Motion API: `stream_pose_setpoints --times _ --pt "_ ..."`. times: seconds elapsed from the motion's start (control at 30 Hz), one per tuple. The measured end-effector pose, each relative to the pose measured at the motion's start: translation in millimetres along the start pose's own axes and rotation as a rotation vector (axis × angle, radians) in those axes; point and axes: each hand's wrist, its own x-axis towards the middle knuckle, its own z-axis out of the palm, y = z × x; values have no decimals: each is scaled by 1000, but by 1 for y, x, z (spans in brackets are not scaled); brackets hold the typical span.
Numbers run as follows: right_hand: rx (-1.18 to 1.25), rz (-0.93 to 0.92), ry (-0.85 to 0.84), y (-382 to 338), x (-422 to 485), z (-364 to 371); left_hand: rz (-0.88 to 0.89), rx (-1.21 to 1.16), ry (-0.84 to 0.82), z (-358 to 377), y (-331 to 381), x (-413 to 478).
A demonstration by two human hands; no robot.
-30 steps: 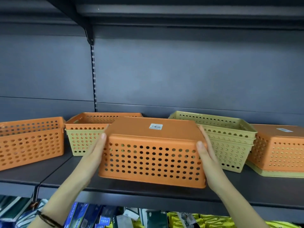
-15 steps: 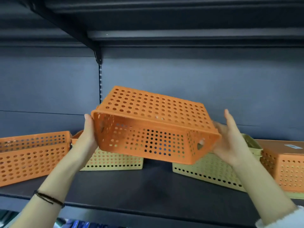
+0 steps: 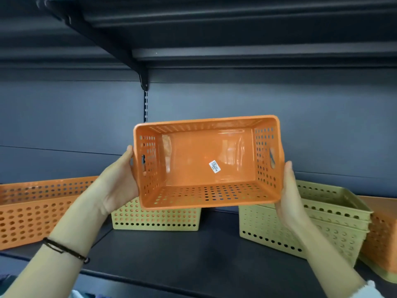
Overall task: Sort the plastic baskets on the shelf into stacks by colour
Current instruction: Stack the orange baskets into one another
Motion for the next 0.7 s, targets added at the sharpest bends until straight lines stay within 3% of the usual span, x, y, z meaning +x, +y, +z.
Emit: stream_pose_setpoints --times 0.23,0.53,0.6,0.7 --pt "274 123 85 4 40 31 142 215 -30 -30 -7 12" --pt "411 34 167 28 88 77 323 137 4 -80 -15 40" --pt "437 4 175 34 95 87 341 143 77 -89 -15 51" --pt "249 -53 145 46 99 107 299 87 280 -104 -19 73"
